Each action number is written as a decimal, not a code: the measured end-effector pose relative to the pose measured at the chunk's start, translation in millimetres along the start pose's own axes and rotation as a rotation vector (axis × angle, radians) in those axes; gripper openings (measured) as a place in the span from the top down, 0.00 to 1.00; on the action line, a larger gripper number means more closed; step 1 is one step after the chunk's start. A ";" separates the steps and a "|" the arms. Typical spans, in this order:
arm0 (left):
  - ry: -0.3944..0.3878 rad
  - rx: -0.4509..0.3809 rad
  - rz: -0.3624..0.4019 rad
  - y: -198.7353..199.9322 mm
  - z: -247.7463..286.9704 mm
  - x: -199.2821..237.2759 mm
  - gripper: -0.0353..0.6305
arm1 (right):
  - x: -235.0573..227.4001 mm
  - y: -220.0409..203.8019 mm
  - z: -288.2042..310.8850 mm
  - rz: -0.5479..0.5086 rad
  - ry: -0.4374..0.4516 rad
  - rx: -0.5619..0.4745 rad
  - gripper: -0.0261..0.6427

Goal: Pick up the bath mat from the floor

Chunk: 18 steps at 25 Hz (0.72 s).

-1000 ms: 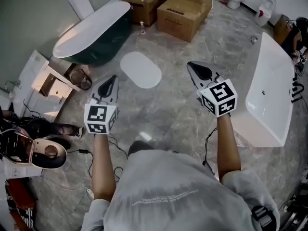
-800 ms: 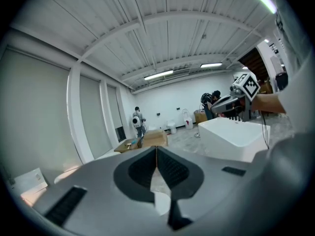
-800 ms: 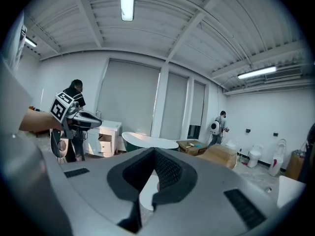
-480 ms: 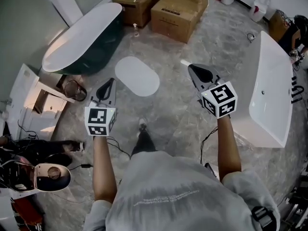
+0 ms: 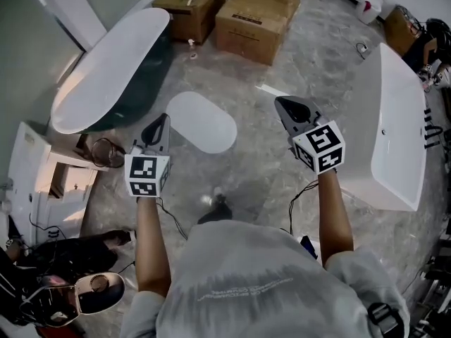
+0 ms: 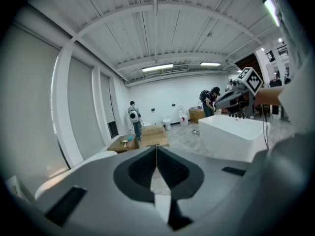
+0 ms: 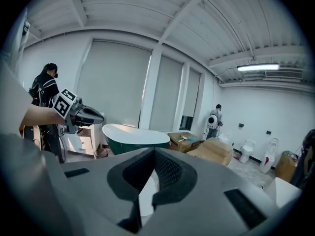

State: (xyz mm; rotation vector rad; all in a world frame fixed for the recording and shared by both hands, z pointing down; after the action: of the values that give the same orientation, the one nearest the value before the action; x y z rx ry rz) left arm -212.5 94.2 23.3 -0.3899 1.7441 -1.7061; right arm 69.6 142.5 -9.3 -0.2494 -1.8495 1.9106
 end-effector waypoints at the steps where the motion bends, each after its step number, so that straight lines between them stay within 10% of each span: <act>1: -0.009 0.001 -0.005 -2.7 6.5 7.1 0.92 | -1.5 0.4 8.4 0.001 -0.006 0.008 0.94; 18: -0.083 0.074 -0.123 -83.4 85.3 52.8 0.92 | -19.2 -38.9 88.0 -0.005 -0.044 0.152 0.94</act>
State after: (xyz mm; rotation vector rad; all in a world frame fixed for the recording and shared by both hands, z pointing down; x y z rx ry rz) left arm -216.8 -13.5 96.8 -0.5366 1.6216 -1.8087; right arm 55.5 54.6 32.0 -0.1538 -1.7194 2.0563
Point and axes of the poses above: the fingertips, and each gripper's own axes: z forward along the fingers, x to its left, y out of its top, the point moved 2 cm from there along -z, backward along the fingers, and after that the axes turned 15 degrees about -x, right-handed, at the moved point
